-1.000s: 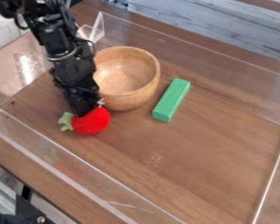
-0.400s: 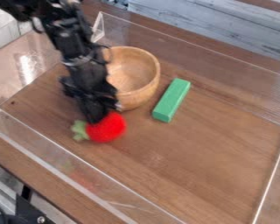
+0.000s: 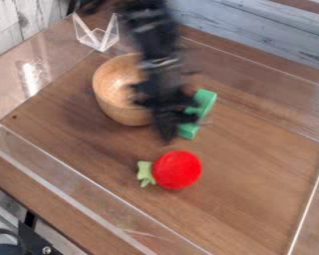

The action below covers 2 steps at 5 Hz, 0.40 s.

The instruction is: Move the red object to the right side of the table

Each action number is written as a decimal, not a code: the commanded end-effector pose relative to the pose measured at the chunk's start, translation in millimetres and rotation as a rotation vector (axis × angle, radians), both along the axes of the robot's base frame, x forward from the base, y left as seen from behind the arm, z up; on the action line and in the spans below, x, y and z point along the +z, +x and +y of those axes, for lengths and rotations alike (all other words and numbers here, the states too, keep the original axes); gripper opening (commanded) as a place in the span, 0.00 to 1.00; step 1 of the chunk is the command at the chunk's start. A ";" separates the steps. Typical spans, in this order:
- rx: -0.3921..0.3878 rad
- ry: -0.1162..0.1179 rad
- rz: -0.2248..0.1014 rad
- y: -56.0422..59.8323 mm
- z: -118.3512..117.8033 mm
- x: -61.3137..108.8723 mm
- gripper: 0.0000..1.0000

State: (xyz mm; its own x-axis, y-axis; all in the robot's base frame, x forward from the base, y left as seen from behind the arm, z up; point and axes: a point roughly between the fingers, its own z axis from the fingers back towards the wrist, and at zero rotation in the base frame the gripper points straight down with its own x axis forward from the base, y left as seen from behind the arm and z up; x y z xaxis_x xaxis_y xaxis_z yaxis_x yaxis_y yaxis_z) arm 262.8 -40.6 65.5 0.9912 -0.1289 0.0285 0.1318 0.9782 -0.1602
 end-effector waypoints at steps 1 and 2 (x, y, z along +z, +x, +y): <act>-0.061 0.010 -0.048 19.1 -27.5 14.2 0.00; -0.154 0.006 -0.066 19.8 -48.8 13.4 0.00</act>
State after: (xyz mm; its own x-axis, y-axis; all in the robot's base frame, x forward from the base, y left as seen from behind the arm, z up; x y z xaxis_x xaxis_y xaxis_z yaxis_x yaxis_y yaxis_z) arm 273.9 -87.1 66.9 0.9623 -0.2687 0.0430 0.2721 0.9514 -0.1442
